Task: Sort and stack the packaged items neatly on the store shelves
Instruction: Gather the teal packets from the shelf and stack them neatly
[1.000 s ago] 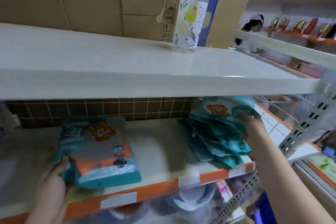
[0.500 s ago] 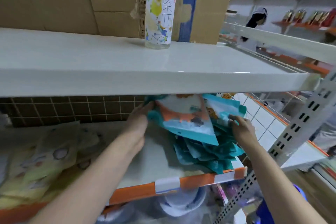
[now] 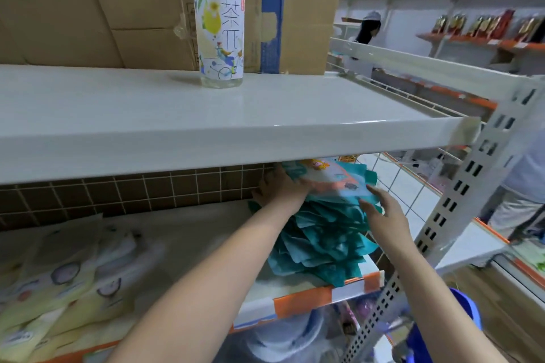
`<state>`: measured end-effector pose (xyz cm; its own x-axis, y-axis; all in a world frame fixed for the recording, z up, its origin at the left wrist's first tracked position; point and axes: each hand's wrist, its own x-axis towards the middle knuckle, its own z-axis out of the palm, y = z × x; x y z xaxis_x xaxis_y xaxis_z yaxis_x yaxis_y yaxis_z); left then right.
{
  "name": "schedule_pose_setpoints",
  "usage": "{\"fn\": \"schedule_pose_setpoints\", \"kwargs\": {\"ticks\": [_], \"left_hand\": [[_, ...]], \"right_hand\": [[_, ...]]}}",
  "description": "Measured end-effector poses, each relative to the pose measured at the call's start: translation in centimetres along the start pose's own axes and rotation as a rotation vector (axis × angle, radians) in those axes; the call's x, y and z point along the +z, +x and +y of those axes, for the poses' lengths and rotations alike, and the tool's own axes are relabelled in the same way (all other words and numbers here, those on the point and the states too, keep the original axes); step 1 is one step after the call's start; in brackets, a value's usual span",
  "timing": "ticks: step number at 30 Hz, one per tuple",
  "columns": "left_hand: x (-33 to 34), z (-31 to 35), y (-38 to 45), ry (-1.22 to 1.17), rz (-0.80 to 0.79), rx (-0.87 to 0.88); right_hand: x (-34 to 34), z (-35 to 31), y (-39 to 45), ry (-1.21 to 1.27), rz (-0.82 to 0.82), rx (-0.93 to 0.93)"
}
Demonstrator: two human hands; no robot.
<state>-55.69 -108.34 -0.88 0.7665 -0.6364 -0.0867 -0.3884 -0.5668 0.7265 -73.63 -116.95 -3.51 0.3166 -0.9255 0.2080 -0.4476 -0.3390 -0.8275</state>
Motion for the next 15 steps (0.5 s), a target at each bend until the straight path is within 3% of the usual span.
{"fn": "schedule_pose_setpoints", "kwargs": {"ticks": [5,11,15], "left_hand": [[-0.6,-1.0,-0.1,0.159,-0.113,0.168],[-3.7,-3.9,-2.7,-0.004,0.069,0.282],[-8.0,-8.3,-5.3,0.070,0.195,0.304]], "right_hand": [[0.0,0.1,-0.5,-0.250,0.034,-0.009],[1.5,-1.7,-3.1,-0.244,0.133,-0.161],[4.3,-4.3,-5.8,-0.179,0.157,-0.352]]}}
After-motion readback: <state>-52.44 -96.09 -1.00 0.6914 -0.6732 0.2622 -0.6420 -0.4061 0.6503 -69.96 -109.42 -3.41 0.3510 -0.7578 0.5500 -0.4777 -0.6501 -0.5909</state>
